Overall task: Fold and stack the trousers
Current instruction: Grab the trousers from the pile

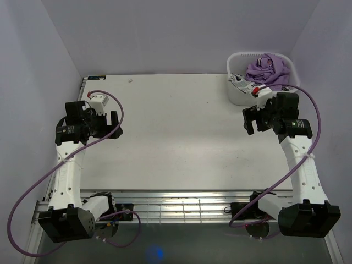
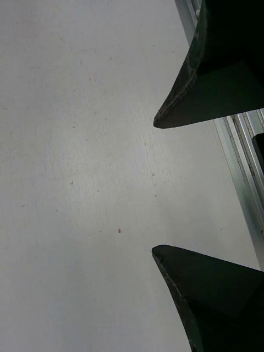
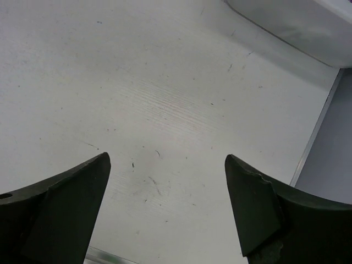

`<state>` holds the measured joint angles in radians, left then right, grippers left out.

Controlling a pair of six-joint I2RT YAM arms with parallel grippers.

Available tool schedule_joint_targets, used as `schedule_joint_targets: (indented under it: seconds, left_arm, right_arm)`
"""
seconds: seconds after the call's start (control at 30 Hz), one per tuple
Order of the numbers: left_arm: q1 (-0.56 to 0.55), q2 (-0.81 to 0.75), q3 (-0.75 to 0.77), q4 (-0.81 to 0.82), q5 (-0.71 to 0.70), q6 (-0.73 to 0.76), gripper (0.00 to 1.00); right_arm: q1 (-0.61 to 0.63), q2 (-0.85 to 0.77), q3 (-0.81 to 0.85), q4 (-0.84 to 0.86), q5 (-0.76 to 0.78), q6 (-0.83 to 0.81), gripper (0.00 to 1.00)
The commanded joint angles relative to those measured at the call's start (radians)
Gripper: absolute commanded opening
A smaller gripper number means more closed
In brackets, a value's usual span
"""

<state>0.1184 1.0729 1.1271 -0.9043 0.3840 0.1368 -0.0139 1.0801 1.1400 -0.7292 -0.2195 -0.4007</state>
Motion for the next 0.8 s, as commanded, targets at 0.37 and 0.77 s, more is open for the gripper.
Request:
schedule_joint_targets:
  seconds: [0.37,0.77]
  left_arm:
    - [0.001,-0.103,0.115,0.172,0.173,-0.108,0.98]
    - [0.000,-0.057,0.071,0.246,0.243,-0.174,0.98]
  right_arm:
    - [-0.122,0.432,0.568,0.132,0.115,0.022,0.90]
    - [-0.185,0.863,0.875,0.297,0.164,0.076,0.90]
